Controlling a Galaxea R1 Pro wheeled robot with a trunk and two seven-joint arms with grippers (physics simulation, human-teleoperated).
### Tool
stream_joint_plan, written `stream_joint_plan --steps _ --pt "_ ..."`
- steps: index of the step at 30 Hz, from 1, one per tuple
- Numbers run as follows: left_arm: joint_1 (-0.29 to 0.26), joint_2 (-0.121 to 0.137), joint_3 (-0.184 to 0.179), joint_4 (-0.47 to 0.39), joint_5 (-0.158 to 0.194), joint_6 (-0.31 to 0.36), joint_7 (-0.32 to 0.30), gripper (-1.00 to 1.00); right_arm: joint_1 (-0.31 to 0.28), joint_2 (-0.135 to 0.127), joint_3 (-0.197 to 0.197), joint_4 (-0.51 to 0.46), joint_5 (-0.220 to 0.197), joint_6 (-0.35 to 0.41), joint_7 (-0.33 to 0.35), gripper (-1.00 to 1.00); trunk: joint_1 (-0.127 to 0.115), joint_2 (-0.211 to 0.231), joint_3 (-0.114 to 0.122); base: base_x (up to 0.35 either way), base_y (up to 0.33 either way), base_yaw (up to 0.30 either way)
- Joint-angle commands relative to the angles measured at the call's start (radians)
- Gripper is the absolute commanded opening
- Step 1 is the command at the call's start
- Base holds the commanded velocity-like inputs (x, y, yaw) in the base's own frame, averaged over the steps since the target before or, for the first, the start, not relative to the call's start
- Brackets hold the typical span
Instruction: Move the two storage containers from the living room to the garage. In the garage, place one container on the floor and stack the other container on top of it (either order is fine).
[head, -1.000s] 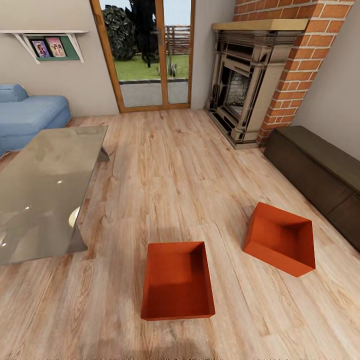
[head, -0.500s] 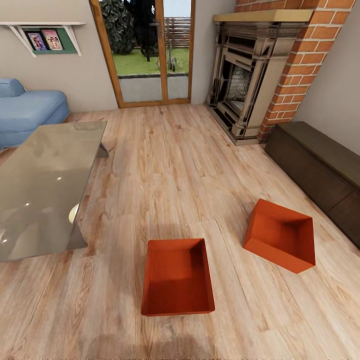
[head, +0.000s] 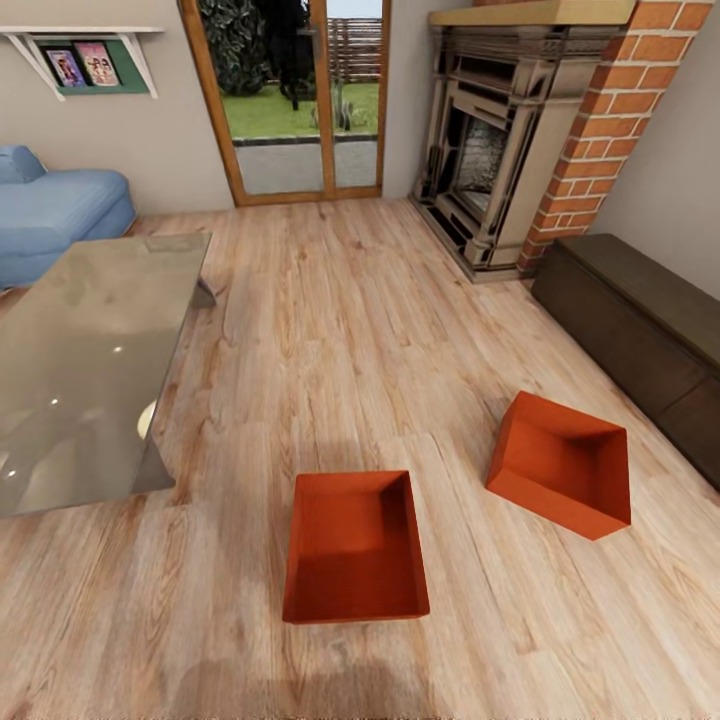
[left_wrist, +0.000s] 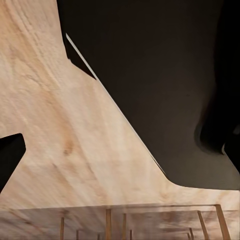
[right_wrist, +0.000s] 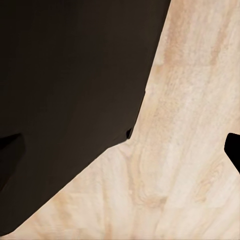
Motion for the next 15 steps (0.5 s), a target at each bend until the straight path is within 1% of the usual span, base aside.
stream_joint_plan --steps 1,9,15 --pt "0.0 0.0 0.001 0.001 0.002 -0.003 -0.001 1.0 0.0 0.0 0.008 0.002 -0.007 -0.003 -0.001 1.0 0.0 0.0 -0.002 0.0 0.0 0.0" --pt "0.0 0.0 0.001 0.001 0.002 -0.003 -0.001 1.0 0.0 0.0 0.008 0.002 -0.007 -0.003 -0.001 1.0 0.0 0.0 -0.015 0.0 0.0 0.0" --pt "0.0 0.0 0.001 0.001 0.002 -0.003 -0.001 1.0 0.0 -0.001 0.008 0.002 -0.007 -0.008 0.006 1.0 0.0 0.0 -0.016 0.0 0.0 0.0"
